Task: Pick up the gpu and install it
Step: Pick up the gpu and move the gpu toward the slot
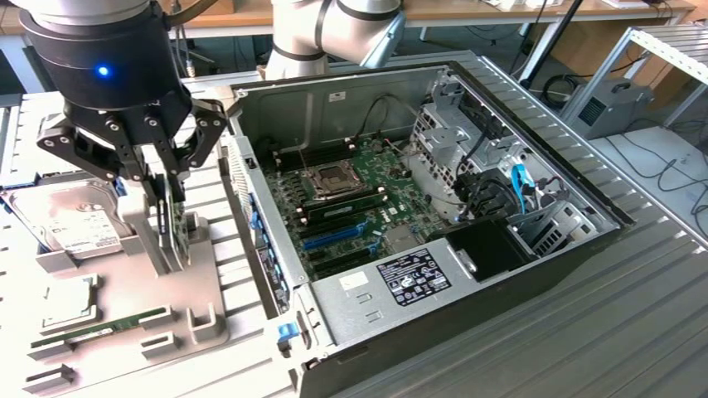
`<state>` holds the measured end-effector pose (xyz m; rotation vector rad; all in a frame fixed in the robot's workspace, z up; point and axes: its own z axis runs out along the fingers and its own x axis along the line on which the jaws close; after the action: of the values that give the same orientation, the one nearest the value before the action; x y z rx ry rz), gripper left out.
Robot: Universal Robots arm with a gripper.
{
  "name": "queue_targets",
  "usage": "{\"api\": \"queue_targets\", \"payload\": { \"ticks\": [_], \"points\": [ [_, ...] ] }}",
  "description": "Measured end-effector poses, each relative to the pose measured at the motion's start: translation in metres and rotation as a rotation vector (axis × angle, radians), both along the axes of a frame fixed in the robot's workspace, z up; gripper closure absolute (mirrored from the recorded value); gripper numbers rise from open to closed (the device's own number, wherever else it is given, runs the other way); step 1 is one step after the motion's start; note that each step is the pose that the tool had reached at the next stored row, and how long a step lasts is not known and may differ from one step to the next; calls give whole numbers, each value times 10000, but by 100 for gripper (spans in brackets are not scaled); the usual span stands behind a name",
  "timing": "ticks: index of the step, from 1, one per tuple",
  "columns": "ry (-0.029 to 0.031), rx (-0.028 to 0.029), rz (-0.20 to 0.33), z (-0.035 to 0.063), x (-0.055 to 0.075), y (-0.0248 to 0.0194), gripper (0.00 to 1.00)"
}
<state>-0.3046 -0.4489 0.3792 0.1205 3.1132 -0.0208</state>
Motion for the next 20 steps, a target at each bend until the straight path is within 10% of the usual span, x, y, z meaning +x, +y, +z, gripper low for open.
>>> {"api": "queue_targets", "payload": {
  "ticks": [20],
  "points": [
    [0, 5, 0, 56, 0, 0, 74]
  ]
}}
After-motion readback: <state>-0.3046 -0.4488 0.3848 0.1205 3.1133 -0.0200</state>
